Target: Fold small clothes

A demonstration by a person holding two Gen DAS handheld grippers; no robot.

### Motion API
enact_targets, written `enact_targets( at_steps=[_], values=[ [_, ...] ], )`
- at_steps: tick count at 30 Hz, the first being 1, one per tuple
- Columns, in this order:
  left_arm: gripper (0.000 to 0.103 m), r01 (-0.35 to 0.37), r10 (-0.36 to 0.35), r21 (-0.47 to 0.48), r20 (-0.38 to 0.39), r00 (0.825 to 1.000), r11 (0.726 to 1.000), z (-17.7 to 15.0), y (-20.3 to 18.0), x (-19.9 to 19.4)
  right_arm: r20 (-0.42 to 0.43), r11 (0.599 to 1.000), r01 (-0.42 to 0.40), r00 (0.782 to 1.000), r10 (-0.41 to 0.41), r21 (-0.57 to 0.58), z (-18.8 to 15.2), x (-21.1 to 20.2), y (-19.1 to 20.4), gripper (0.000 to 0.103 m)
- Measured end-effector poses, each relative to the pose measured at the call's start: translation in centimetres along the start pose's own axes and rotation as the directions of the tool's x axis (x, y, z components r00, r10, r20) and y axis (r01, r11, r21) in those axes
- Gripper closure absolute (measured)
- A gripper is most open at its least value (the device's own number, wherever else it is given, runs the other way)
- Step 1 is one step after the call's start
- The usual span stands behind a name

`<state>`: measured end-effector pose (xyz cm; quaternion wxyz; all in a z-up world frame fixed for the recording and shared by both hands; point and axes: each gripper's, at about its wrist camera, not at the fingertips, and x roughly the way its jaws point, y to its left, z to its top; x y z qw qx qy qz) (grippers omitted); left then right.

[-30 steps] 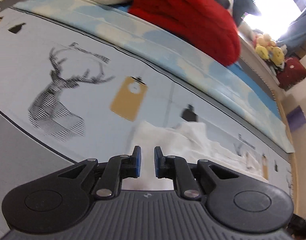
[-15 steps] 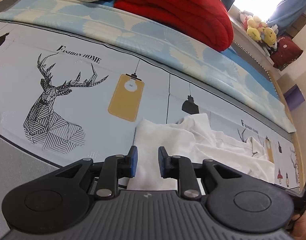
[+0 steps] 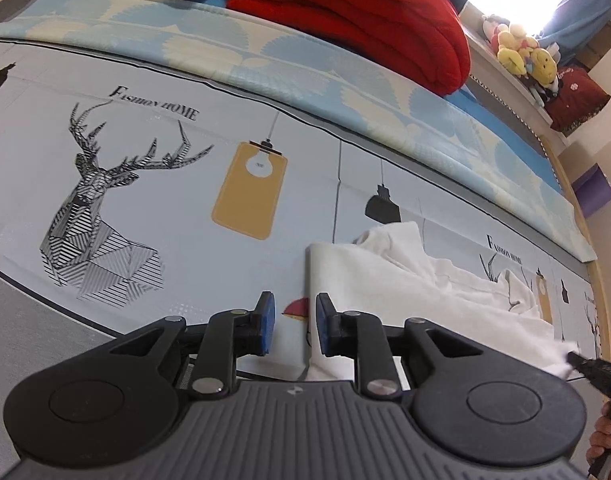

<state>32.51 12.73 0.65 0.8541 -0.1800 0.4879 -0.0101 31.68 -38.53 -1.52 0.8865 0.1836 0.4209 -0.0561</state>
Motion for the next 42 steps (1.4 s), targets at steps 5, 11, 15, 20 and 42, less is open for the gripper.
enact_targets(
  at_steps=[5,11,15,20,42],
  values=[
    [0.072,0.002,0.0,0.034,-0.054,0.999,0.999,-0.7,-1.2,1.5,-0.076,0.999,0.007,0.997,-0.004,0.046,0.0,2.1,-2.2,0.09],
    [0.066,0.003,0.008,0.068,-0.163,0.987,0.998,-1.8,-1.8,3.6,-0.135,1.0,0.006,0.991,-0.008,-0.012,-1.3,3.3,-2.3,0.084],
    [0.067,0.003,0.015,0.106,-0.169,0.986,0.994,-2.4,-2.1,4.2,-0.128,0.999,0.042,0.991,-0.042,-0.004,-1.5,2.9,-2.6,0.098],
    [0.067,-0.001,0.029,0.133,-0.211,0.977,0.991,-3.1,-2.2,4.9,-0.09,0.998,0.07,0.993,-0.07,0.001,-1.2,2.2,-2.2,0.095],
    [0.103,-0.03,0.034,0.029,-0.137,0.99,0.999,-2.8,-0.4,3.1,-0.223,0.988,0.036,0.972,-0.069,-0.148,-2.9,3.8,2.6,0.077]
  ],
)
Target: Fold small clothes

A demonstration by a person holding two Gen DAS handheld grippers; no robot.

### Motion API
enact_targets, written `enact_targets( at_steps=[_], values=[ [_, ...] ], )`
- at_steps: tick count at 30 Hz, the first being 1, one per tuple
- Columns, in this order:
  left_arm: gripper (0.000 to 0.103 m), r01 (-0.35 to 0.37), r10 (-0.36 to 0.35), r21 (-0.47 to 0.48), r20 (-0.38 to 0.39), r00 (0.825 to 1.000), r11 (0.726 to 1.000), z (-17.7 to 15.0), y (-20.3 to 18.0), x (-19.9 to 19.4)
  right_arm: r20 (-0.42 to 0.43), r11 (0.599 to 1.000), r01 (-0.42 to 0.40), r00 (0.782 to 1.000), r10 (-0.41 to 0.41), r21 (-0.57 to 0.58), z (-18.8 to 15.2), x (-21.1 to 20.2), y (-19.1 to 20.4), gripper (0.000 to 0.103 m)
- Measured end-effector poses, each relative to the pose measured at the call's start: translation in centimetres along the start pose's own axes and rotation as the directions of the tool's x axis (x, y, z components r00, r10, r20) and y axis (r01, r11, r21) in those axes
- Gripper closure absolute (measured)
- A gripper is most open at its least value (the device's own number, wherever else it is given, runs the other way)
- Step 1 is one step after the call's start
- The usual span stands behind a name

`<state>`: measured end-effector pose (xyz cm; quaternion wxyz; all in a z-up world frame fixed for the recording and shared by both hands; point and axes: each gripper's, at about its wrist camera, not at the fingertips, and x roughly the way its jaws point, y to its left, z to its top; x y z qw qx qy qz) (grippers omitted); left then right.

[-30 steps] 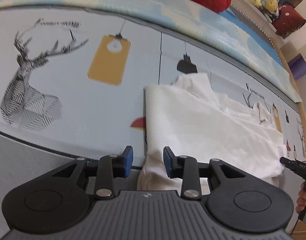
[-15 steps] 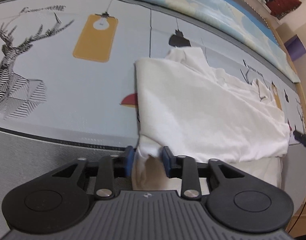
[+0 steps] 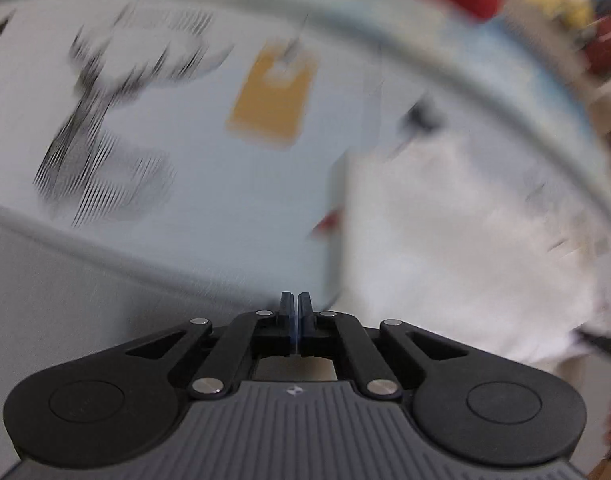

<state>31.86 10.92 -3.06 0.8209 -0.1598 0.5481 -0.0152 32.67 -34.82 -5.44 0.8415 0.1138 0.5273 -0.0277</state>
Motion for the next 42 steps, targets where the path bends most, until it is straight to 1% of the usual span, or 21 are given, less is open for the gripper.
enact_targets(
  at_steps=[2,4,5,7,8,10,12,16,17,18,20,21,26,27,28,30,33,35,37,40,42],
  values=[
    [0.103,0.118,-0.119,0.024,0.012,0.993,0.993,0.1,-1.2,-0.4,-0.015,1.0,0.019,1.0,-0.019,0.007,-0.1,0.4,-0.3,0.077],
    [0.101,0.163,-0.16,0.071,-0.036,0.986,0.984,-0.5,-2.6,0.6,-0.03,0.999,0.029,0.999,-0.029,0.017,-0.3,0.7,-0.6,0.077],
    [0.101,0.126,-0.12,0.111,-0.056,0.991,0.986,-0.9,-3.2,1.5,-0.038,0.999,0.042,0.998,-0.042,0.019,-0.3,0.9,-0.8,0.077],
    [0.101,-0.023,0.045,0.177,-0.118,0.992,0.984,-1.8,-3.3,3.9,-0.047,0.998,0.061,0.997,-0.06,0.024,-0.4,1.2,-1.4,0.077],
    [0.101,-0.035,0.057,0.175,-0.126,0.99,0.984,-1.9,-2.9,4.5,-0.046,0.998,0.059,0.997,-0.058,0.034,-0.5,1.3,-1.7,0.079],
    [0.101,-0.033,0.045,0.12,-0.104,0.994,0.992,-0.9,-2.7,3.9,-0.038,0.997,0.047,0.998,-0.045,0.065,-0.2,1.1,-2.4,0.079],
    [0.1,-0.059,0.063,0.112,-0.029,0.998,0.992,-0.1,-3.0,2.5,-0.003,0.994,0.08,0.997,-0.08,0.072,0.1,0.2,-2.9,0.077],
    [0.094,0.022,-0.025,0.044,0.07,0.997,0.999,1.6,-2.6,1.4,0.065,0.991,0.101,0.992,-0.107,0.083,0.8,-1.3,-4.3,0.076],
    [0.086,0.034,-0.036,0.027,0.083,0.996,0.999,1.9,-2.7,1.7,0.077,0.99,0.096,0.992,-0.104,0.1,0.9,-1.5,-4.8,0.075],
    [0.071,0.044,-0.045,0.013,0.094,0.995,0.999,2.3,-2.6,2.1,0.085,0.988,0.098,0.99,-0.108,0.118,1.0,-1.6,-5.3,0.074],
    [0.056,0.067,-0.064,-0.024,0.11,0.992,0.997,3.0,-2.3,2.9,0.106,0.982,0.106,0.987,-0.123,0.155,1.1,-1.8,-6.3,0.07],
    [0.054,0.085,-0.08,-0.044,0.107,0.991,0.995,3.2,-2.1,3.5,0.118,0.979,0.106,0.985,-0.128,0.176,1.1,-2.0,-6.8,0.069],
    [0.057,0.147,-0.138,-0.1,0.088,0.986,0.984,4.0,-0.6,6.6,0.173,0.951,0.079,0.976,-0.135,0.298,1.2,-3.3,-9.0,0.063],
    [0.085,0.154,-0.147,-0.088,0.081,0.986,0.984,4.1,-0.5,7.0,0.178,0.947,0.069,0.975,-0.13,0.314,1.1,-3.4,-9.4,0.062],
    [0.101,0.147,-0.142,-0.059,0.082,0.986,0.987,4.2,-0.5,7.0,0.178,0.944,0.06,0.976,-0.123,0.323,1.1,-3.4,-9.7,0.062],
    [0.103,0.079,-0.071,-0.051,0.151,0.986,0.996,5.1,0.3,6.3,0.163,0.942,0.049,0.981,-0.109,0.332,1.0,-3.1,-9.9,0.062],
    [0.103,0.034,-0.001,-0.136,0.231,0.973,0.99,6.3,2.8,4.5,0.148,0.95,0.031,0.986,-0.08,0.312,1.0,-2.5,-9.5,0.061],
    [0.103,0.071,-0.044,-0.148,0.181,0.982,0.986,6.5,3.6,4.6,0.137,0.958,0.017,0.989,-0.058,0.286,1.1,-2.0,-8.8,0.058],
    [0.099,0.162,-0.149,-0.139,0.102,0.984,0.977,6.1,3.5,5.3,0.116,0.967,0.012,0.992,-0.043,0.256,1.1,-1.4,-8.1,0.053],
    [0.084,0.139,-0.131,-0.062,0.107,0.985,0.988,5.3,2.2,5.7,0.089,0.975,0.026,0.995,-0.046,0.222,1.1,-0.5,-7.3,0.053],
    [0.075,0.156,-0.148,-0.066,0.102,0.984,0.986,5.0,1.7,6.4,0.072,0.974,0.028,0.996,-0.046,0.226,1.0,0.1,-7.2,0.053]
  ],
)
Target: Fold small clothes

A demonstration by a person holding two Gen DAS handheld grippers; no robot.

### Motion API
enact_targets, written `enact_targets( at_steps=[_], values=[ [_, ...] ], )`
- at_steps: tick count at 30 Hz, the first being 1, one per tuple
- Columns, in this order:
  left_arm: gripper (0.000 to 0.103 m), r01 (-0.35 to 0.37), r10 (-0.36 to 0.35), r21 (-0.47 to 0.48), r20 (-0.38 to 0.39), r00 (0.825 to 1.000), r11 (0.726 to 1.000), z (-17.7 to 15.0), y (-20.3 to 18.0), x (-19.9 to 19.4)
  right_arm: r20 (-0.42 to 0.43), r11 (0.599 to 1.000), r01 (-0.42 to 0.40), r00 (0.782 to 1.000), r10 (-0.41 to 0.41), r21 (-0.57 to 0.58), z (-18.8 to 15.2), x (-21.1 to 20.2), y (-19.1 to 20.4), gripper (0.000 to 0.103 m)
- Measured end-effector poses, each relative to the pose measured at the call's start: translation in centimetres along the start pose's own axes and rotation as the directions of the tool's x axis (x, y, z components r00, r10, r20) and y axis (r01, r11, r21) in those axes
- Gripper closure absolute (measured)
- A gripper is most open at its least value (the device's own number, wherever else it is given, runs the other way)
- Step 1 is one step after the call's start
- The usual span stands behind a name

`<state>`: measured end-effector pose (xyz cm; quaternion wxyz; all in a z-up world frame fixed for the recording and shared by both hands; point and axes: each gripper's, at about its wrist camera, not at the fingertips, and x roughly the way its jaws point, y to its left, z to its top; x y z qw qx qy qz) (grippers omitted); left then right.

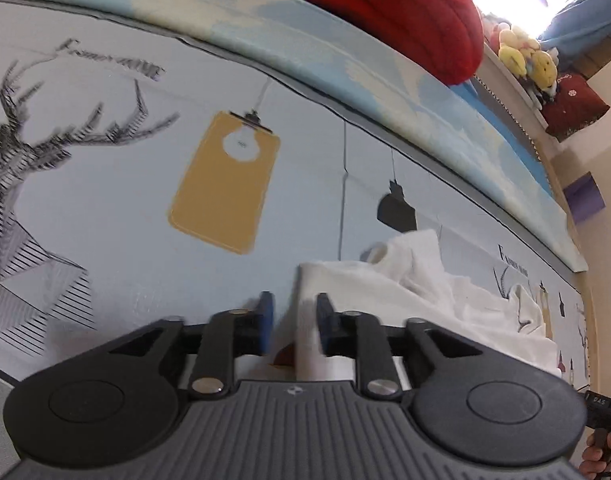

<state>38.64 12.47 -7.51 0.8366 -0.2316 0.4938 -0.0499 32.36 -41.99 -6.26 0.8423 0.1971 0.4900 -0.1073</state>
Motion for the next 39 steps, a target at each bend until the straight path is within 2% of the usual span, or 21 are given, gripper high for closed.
enact_targets(
  at_steps=[3,4,5,7,9,11,14,16,17,19,23,25,26,27,29,30,32,33,35,37,39],
  values=[
    [0.075,0.06,-0.062,-0.044,-0.04,0.997,0.997,-0.7,-0.3,1.5,-0.014,1.0,0.006,1.0,-0.006,0.011,-0.3,0.4,0.2,0.053],
    [0.075,0.054,-0.056,-0.033,-0.036,0.998,0.998,-0.8,-0.6,1.9,-0.016,1.0,0.006,1.0,-0.006,0.008,-0.4,0.5,0.3,0.053],
    [0.094,0.024,-0.024,0.002,-0.013,1.0,1.0,-0.8,-1.3,2.0,-0.018,1.0,0.007,1.0,-0.007,0.003,-0.4,0.6,0.4,0.053],
    [0.1,-0.021,0.018,0.06,0.039,0.999,0.998,-0.5,-1.7,1.5,-0.026,1.0,0.008,1.0,-0.008,-0.013,-0.7,0.8,0.5,0.053],
    [0.103,-0.097,0.091,0.056,0.091,0.992,0.994,-0.1,-1.3,0.7,-0.034,0.999,0.005,0.999,-0.006,-0.033,-0.9,1.0,0.6,0.053],
    [0.103,-0.117,0.113,0.033,0.11,0.988,0.993,0.2,-0.7,0.1,-0.041,0.999,0.0,0.999,-0.002,-0.039,-1.1,1.3,0.6,0.051],
    [0.1,-0.113,0.106,0.11,0.068,0.992,0.987,0.2,-1.1,0.1,-0.052,0.999,-0.017,0.999,0.014,-0.048,-1.3,1.7,1.1,0.049],
    [0.094,-0.187,0.173,0.146,0.102,0.98,0.971,0.1,-1.5,-0.7,-0.045,0.997,-0.002,0.999,-0.002,-0.075,-1.4,1.8,1.7,0.048],
    [0.086,-0.201,0.184,0.146,0.121,0.975,0.969,0.1,-1.4,-1.2,-0.042,0.997,0.001,0.999,-0.005,-0.082,-1.4,1.8,2.0,0.048],
    [0.084,-0.195,0.172,0.154,0.15,0.974,0.969,-0.1,-1.5,-2.3,-0.037,0.997,0.006,0.999,-0.009,-0.082,-1.4,1.8,2.2,0.049],
    [0.084,-0.078,0.049,0.266,0.112,0.993,0.961,-1.1,-2.6,-3.5,-0.04,0.995,0.03,0.999,-0.034,-0.098,-1.4,2.0,2.5,0.049],
    [0.084,0.009,-0.024,0.346,0.041,0.999,0.938,-2.0,-3.0,-3.4,-0.039,0.994,0.041,0.998,-0.045,-0.106,-1.4,2.3,2.6,0.049],
    [0.084,0.02,-0.023,0.394,0.003,1.0,0.919,-2.6,-3.1,-2.8,-0.039,0.993,0.045,0.998,-0.049,-0.106,-1.4,2.3,2.6,0.049],
    [0.085,-0.029,0.041,0.452,-0.016,0.999,0.892,-3.3,-3.2,-2.1,-0.038,0.993,0.048,0.998,-0.052,-0.105,-1.4,2.3,2.7,0.049],
    [0.088,-0.194,0.245,0.513,-0.033,0.969,0.836,-4.4,-2.7,-0.3,-0.036,0.993,0.053,0.998,-0.057,-0.102,-1.4,2.2,2.8,0.049],
    [0.088,-0.216,0.265,0.498,-0.03,0.964,0.84,-4.4,-2.2,-0.2,-0.033,0.993,0.054,0.998,-0.057,-0.102,-1.5,2.1,2.8,0.049],
    [0.088,-0.144,0.176,0.436,-0.033,0.984,0.888,-3.8,-1.9,-1.4,-0.021,0.994,0.056,0.998,-0.059,-0.097,-1.6,1.6,2.8,0.049],
    [0.088,-0.105,0.123,0.42,-0.015,0.992,0.901,-3.6,-2.0,-2.2,-0.014,0.994,0.057,0.998,-0.059,-0.093,-1.7,1.3,2.7,0.049],
    [0.088,-0.053,0.051,0.432,0.016,0.999,0.9,-3.8,-2.6,-3.2,-0.009,0.994,0.061,0.998,-0.062,-0.086,-1.9,0.7,2.5,0.049],
    [0.087,-0.074,0.088,0.461,-0.008,0.996,0.884,-4.8,-3.0,-2.4,-0.003,0.994,0.068,0.998,-0.068,-0.086,-2.2,0.2,2.4,0.049],
    [0.082,-0.157,0.217,0.517,-0.058,0.974,0.842,-6.2,-3.4,-0.2,0.01,0.992,0.078,0.997,-0.077,-0.095,-2.5,-0.5,2.5,0.049]
  ],
)
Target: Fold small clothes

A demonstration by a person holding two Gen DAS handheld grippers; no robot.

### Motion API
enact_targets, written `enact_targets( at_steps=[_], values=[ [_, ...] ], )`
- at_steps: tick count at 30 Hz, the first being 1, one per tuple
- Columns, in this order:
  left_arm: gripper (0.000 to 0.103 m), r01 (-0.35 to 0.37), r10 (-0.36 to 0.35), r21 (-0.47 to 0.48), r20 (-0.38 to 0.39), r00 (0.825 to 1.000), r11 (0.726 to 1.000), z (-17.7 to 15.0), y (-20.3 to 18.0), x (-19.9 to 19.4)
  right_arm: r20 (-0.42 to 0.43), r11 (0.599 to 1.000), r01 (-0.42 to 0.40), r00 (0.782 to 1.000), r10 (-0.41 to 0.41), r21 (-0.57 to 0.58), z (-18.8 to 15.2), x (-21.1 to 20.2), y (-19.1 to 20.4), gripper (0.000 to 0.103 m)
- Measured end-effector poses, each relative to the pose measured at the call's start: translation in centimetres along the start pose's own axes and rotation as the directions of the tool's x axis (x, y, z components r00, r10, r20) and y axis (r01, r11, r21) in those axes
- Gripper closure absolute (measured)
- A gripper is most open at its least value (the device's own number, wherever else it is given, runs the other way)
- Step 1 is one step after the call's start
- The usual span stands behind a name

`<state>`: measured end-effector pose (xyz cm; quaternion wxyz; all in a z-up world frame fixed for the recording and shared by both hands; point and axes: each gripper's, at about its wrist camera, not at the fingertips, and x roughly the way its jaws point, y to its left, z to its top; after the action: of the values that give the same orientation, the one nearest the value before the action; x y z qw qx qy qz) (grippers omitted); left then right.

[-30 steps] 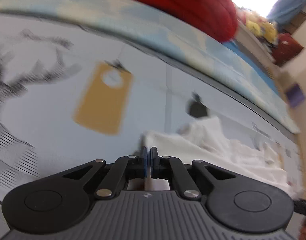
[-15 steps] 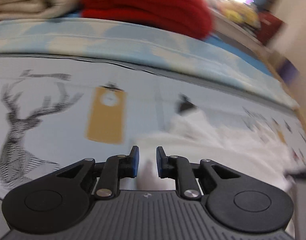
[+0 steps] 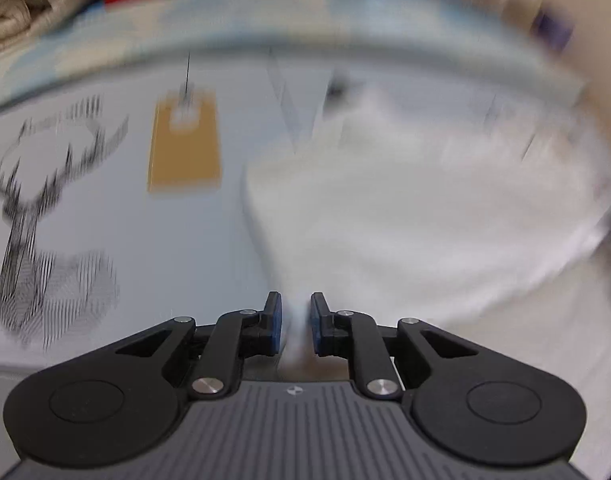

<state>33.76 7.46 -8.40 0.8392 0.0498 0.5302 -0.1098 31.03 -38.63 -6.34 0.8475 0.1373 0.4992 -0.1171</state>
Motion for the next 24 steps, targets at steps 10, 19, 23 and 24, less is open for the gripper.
enact_targets(
  at_steps=[10,19,23,24],
  values=[
    [0.079,-0.041,0.052,-0.098,0.107,0.993,0.994,0.0,-0.1,-9.2,0.221,0.997,-0.049,0.973,0.062,-0.062,-1.2,-9.6,-0.2,0.049],
    [0.079,0.058,-0.022,-0.195,0.183,0.983,0.979,-7.5,-2.5,-19.2,0.336,0.969,-0.228,0.909,0.248,-0.097,-7.6,-20.1,-3.3,0.062],
    [0.08,0.111,-0.066,-0.253,0.18,0.981,0.961,-12.8,-3.8,-19.8,0.327,0.965,-0.262,0.909,0.256,-0.027,-12.1,-21.3,-6.2,0.077],
    [0.08,0.119,-0.074,-0.266,0.176,0.982,0.957,-14.2,-4.2,-19.8,0.321,0.965,-0.264,0.913,0.252,-0.008,-13.1,-21.3,-7.0,0.077]
  ],
)
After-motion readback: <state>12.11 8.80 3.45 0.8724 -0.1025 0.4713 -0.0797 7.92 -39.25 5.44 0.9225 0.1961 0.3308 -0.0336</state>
